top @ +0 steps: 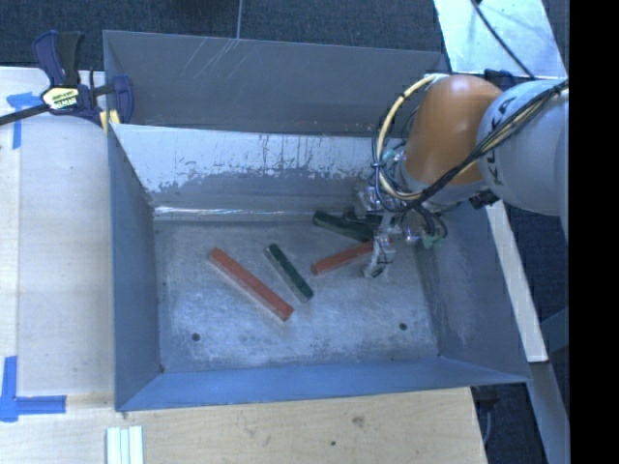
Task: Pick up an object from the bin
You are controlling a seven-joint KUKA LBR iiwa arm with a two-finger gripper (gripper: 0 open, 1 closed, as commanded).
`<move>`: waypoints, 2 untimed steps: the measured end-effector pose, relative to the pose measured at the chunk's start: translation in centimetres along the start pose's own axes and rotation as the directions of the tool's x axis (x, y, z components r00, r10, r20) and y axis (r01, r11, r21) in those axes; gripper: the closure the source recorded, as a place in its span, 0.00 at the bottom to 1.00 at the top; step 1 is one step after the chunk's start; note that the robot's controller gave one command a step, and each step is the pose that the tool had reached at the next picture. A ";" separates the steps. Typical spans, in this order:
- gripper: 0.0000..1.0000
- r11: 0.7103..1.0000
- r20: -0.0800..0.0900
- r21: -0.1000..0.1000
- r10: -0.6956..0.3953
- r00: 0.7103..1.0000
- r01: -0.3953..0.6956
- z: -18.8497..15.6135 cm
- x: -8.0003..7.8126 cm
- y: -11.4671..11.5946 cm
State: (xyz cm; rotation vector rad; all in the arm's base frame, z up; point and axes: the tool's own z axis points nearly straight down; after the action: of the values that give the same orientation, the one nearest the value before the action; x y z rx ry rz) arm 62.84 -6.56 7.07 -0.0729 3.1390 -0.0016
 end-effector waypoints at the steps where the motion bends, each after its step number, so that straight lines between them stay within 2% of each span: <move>1: 1.00 1.000 0.010 0.001 0.001 1.000 -0.001 -0.4 -0.3 -0.2; 2: 1.00 0.996 0.011 0.001 -0.088 0.996 0.088 -13.9 3.0 2.5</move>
Offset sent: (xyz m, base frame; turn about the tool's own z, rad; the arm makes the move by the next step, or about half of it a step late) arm 0.0000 0.0000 0.0000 0.0000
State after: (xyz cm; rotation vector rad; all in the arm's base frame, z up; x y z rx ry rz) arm 59.75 -4.21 20.94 -0.2098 3.1222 -0.0021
